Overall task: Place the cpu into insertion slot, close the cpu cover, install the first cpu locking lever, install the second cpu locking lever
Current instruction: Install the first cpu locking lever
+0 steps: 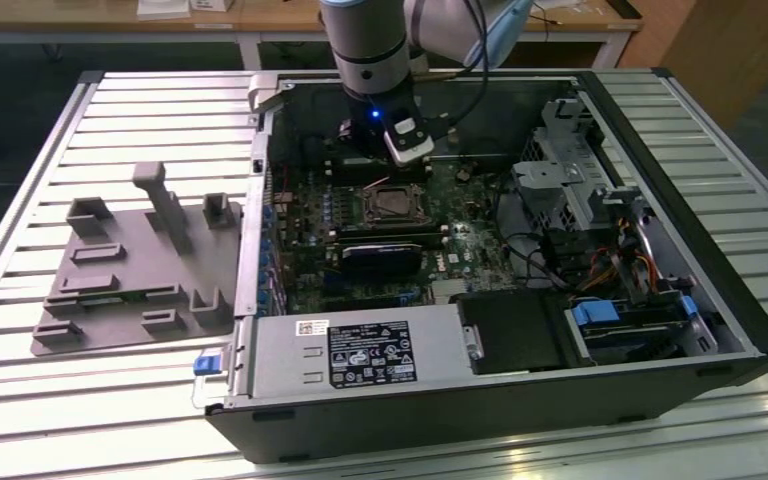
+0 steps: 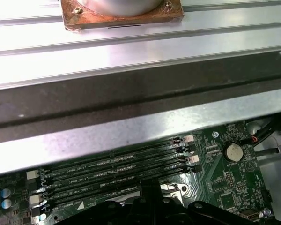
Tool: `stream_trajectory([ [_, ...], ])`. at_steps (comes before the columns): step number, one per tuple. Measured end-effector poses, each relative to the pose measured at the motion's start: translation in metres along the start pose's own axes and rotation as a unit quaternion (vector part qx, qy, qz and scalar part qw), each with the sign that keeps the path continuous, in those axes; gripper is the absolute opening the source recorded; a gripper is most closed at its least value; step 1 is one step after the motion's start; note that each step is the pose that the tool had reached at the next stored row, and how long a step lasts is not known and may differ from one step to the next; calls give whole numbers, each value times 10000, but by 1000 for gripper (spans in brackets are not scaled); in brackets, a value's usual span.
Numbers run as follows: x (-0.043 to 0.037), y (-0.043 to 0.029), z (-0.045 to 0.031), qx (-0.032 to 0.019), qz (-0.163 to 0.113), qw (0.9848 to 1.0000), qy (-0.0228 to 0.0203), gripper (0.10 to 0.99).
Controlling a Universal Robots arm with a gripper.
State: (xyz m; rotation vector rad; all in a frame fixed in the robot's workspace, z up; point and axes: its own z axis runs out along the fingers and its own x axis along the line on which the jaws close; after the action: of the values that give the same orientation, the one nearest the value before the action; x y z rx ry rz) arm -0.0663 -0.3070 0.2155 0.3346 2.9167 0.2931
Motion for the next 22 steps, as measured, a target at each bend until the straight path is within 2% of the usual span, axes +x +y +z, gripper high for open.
stream_trajectory([
  [3,1,0,3,-2,-1,10000,-13,102],
  [7,13,-6,19,-40,-28,9999,-157,102],
  [8,15,-7,22,-44,-31,9998,-173,102],
  [15,34,-8,25,-40,-16,9998,-186,102],
  [22,46,-1,50,48,58,9997,-231,102],
])
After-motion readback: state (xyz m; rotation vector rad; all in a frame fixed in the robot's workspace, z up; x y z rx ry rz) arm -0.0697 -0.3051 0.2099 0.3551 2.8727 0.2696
